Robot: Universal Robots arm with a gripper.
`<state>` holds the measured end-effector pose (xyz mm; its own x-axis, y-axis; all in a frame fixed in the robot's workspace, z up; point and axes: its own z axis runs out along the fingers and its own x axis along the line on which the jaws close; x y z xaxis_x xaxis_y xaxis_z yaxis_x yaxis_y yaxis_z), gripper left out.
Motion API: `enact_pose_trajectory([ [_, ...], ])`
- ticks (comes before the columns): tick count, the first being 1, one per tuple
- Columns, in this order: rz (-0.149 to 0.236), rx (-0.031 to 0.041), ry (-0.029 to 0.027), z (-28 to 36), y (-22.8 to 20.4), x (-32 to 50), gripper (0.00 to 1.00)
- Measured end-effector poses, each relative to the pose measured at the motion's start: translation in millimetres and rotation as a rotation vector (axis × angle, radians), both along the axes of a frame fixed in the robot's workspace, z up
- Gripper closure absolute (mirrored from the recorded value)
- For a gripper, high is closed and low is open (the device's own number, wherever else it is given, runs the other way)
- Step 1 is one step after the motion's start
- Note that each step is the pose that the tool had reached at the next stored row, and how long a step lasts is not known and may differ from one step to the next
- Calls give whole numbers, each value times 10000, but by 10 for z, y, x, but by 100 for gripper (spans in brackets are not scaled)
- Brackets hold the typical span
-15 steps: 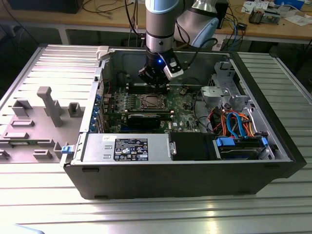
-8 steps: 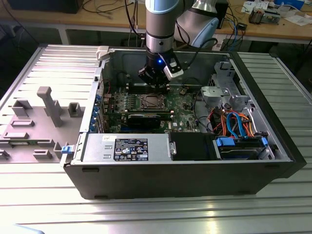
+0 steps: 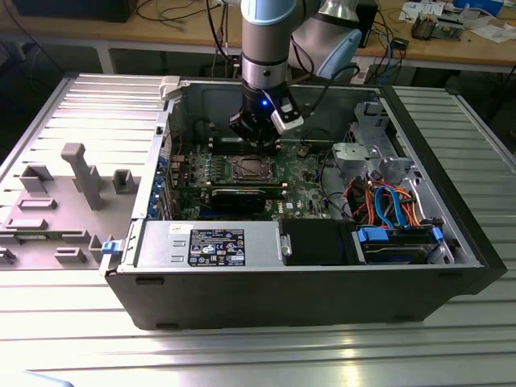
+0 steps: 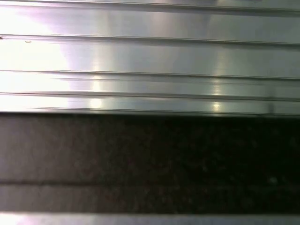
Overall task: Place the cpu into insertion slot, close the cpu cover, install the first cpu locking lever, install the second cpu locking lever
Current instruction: 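Install the first cpu locking lever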
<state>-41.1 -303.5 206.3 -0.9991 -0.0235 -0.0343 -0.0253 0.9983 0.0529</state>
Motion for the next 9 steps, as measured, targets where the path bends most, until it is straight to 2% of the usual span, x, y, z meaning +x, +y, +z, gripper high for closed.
enact_pose_trajectory([
  [9,1,4,-1,-5,1,1,89],
])
